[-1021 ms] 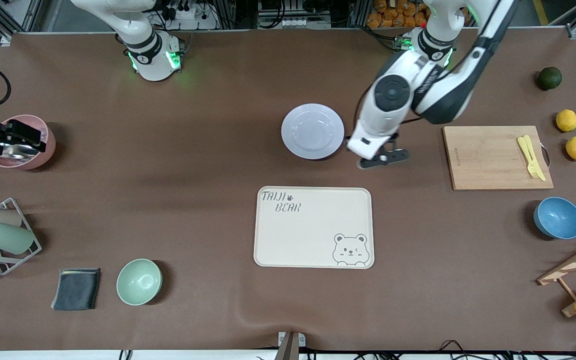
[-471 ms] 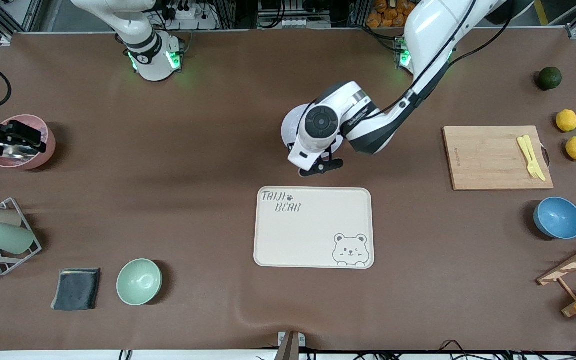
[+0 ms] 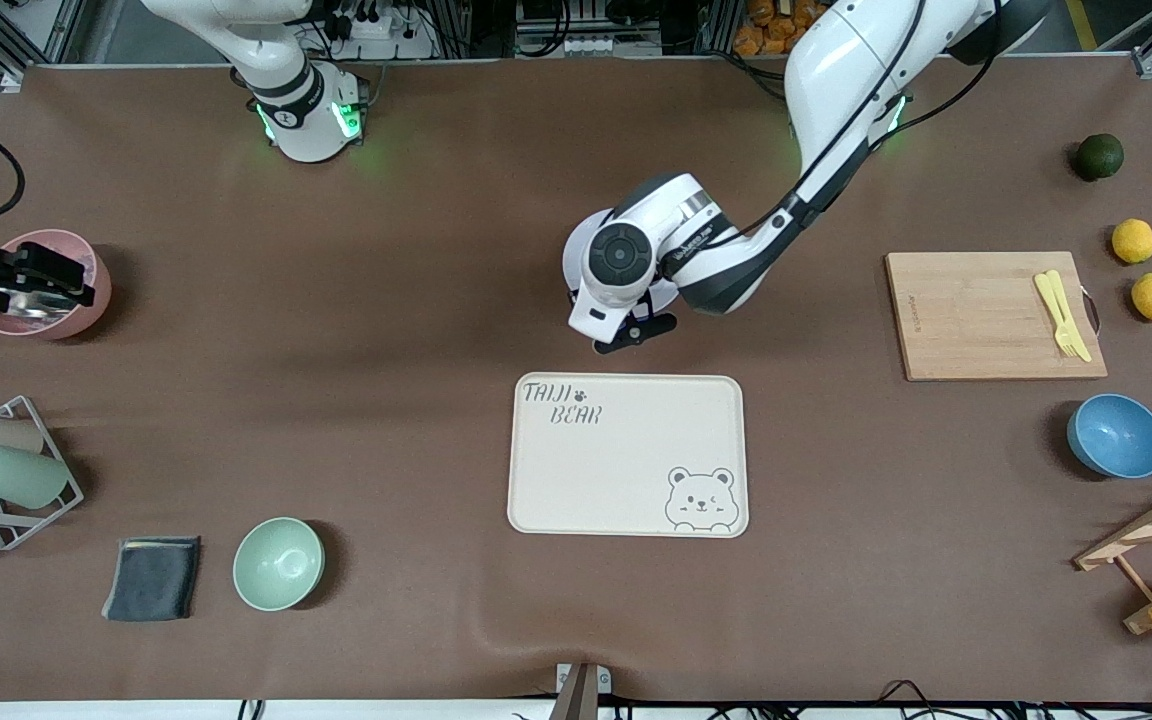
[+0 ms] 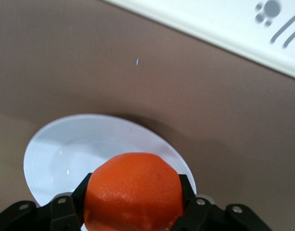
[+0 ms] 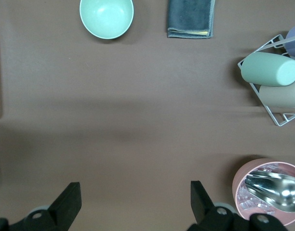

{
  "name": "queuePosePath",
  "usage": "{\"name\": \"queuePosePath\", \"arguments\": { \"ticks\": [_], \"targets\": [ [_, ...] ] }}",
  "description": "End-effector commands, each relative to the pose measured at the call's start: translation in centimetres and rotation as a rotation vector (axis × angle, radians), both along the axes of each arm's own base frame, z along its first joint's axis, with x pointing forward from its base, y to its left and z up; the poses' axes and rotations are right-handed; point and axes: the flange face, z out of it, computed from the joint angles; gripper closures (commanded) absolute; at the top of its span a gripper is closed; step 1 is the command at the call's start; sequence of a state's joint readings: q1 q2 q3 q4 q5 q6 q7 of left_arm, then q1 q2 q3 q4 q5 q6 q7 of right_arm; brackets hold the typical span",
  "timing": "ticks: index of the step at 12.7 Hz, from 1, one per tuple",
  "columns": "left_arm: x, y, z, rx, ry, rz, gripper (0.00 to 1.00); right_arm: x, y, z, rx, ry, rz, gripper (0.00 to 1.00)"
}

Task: Place orange and plate with both arms
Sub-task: 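Release the orange onto the plate while the right gripper reaches out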

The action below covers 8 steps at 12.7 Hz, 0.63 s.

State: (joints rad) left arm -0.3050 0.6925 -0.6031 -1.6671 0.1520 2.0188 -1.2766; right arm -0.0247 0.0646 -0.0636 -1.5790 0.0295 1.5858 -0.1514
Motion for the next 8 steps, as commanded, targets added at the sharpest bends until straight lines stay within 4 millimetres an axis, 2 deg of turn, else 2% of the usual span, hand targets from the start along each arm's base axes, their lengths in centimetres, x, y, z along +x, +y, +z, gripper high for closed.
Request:
{"name": "queuePosePath", "arguments": {
  "ticks": [1, 2, 4, 6, 8],
  "targets": [
    [-1.4, -1.0, -1.6, 0.06, 0.016, 0.036, 0.83, 0.2, -0.1, -0.3, 0.041, 0.015, -0.015, 0.0],
    [-2.2, -1.1, -2.4, 0.077, 0.029, 0.039, 0.83, 0.2, 0.1, -0.3, 0.042, 0.017, -0.011, 0.0],
    [-2.5, -1.0, -3.1, 0.09, 0.041, 0.039, 0.83, 0.2, 0.4, -0.6, 0.042, 0.026, -0.007, 0.0],
    [-2.7, -1.0, -3.5, 0.093, 0.046, 0.039, 0.82, 0.5, 1.4, -2.1, 0.084, 0.075, -0.001, 0.0],
    [-3.5, -1.0, -4.6, 0.119, 0.058, 0.044, 0.76, 1.4, 2.0, -4.6, 0.182, 0.121, -0.019, 0.0]
  ]
}}
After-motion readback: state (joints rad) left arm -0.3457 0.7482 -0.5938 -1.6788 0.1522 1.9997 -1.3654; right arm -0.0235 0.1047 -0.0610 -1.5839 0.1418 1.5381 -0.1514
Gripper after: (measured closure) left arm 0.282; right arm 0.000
